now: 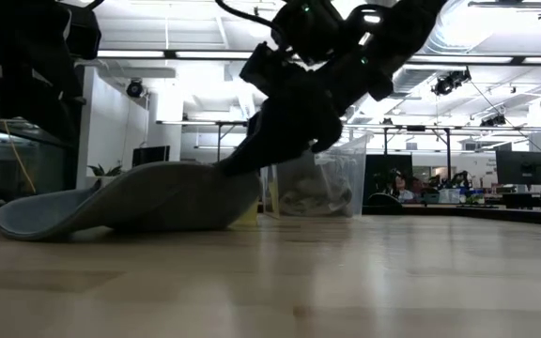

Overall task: Pick & Place hat
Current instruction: Put the blue cap into the yellow bin

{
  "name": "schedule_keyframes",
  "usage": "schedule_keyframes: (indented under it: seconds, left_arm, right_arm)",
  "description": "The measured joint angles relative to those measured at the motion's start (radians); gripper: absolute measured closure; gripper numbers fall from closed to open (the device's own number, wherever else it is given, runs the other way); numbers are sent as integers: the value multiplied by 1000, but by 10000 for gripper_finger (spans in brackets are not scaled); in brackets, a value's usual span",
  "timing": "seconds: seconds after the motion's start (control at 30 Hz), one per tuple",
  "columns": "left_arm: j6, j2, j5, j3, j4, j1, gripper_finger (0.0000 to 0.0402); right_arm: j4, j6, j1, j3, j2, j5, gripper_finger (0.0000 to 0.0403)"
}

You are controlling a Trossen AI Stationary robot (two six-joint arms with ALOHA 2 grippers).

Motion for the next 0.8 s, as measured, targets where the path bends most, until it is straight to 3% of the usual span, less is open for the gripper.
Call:
schedule_keyframes:
  seconds: [0.3,0.8]
  left_arm:
    - [-3,0,-14,0,4,0,119]
    - [-9,0,3,0,1,0,119]
  right_arm:
    - [116,26,0,0,59,-23,166]
    - [143,49,19,0,67,3,173]
